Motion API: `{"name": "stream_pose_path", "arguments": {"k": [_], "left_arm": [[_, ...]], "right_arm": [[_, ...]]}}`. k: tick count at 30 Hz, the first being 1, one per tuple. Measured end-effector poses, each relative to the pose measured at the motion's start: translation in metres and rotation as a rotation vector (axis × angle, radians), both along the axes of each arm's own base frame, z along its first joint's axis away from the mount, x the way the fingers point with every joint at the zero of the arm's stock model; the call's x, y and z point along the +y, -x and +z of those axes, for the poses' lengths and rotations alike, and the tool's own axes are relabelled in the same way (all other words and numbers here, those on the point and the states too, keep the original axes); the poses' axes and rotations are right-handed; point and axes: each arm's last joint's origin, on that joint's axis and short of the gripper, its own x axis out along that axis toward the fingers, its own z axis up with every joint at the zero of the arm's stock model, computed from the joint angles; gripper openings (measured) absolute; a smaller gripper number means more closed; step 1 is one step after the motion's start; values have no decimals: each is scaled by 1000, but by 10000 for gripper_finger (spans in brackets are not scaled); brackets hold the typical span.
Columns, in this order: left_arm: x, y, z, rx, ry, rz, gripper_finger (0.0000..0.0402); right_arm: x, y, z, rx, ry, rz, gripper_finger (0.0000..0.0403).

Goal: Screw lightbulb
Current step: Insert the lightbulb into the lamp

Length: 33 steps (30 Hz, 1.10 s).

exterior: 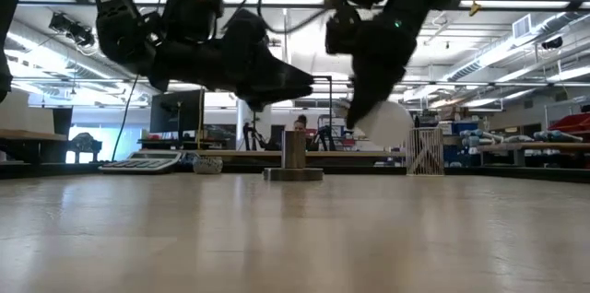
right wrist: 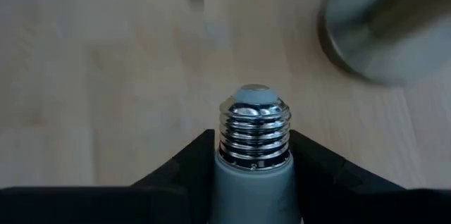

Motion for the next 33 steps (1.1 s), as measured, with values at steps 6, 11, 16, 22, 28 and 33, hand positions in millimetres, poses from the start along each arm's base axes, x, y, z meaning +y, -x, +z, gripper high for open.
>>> {"name": "stream_pose_path", "arguments": {"k": [6,11,16,22,28,33], "left_arm": [[-11,-23,8,185,-31,-38,193],[-16,-31,15,207,-39,-62,194],[-16,-32,17,197,-32,-68,194],[-17,-33,18,192,-16,-81,194],[-18,-33,20,172,20,-87,193],[-19,-34,21,165,24,-90,179]], "right_arm": [[9,-9,14,-70,12,44,162],[13,-9,15,-64,15,69,162],[15,-9,15,-63,14,72,162],[15,-9,15,-62,14,73,162],[15,-9,15,-60,14,73,162],[15,-9,15,-61,14,74,162]]}}
